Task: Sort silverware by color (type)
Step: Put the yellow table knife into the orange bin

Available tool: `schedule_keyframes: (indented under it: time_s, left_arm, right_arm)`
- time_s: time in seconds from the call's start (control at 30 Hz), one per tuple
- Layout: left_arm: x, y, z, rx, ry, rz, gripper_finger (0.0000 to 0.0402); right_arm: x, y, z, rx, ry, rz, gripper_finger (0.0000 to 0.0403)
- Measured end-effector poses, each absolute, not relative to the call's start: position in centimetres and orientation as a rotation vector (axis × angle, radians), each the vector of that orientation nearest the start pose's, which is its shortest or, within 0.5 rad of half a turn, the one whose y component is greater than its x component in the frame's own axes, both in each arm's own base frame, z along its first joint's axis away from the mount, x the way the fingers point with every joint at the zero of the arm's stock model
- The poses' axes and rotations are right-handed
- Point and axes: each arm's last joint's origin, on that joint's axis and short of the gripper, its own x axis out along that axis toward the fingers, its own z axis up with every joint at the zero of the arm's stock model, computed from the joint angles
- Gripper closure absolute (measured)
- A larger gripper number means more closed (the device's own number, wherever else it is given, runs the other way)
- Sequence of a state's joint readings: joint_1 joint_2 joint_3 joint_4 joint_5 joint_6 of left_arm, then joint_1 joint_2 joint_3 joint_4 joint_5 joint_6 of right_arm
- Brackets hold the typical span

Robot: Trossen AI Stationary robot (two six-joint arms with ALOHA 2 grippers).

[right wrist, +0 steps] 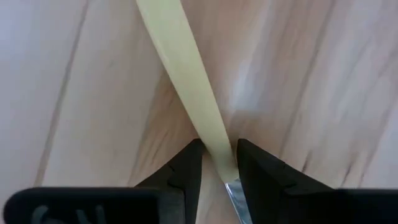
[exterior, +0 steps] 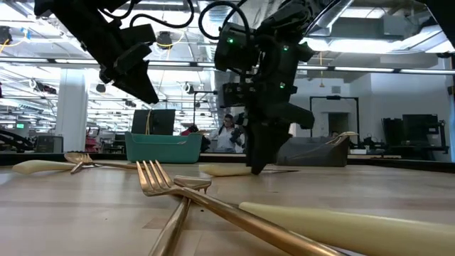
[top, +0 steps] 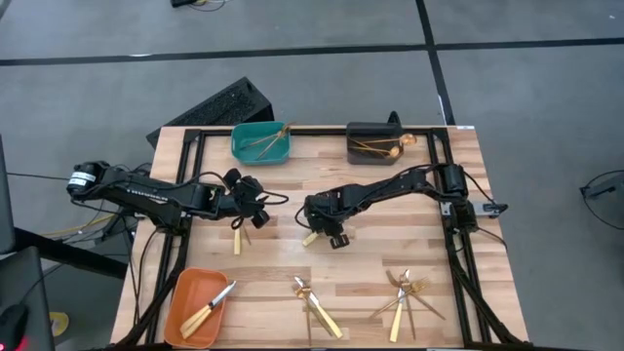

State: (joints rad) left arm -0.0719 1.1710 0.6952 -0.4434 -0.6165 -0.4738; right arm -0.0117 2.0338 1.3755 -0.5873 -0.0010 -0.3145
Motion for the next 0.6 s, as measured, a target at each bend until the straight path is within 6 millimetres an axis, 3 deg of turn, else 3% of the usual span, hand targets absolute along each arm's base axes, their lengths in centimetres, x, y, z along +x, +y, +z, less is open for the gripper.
schedule_keyframes:
  time_s: [0.2, 0.43, 0.6]
  left_arm:
    - [23.6, -0.2, 19.9, -0.091, 0.718, 0.659, 0.0248]
    - [24.8, -0.3, 17.3, -0.043, 0.807, 0.650, 0.0248]
    - [25.0, -0.4, 16.9, -0.050, 0.815, 0.634, 0.0248]
  right_arm:
    - [40.6, -1.0, 16.8, -0.294, 1.137, 0.176, 0.0252]
    - [40.3, -0.9, 16.2, -0.273, 1.150, 0.228, 0.0226]
    - [40.4, -0.8, 16.0, -0.282, 1.109, 0.229, 0.0205]
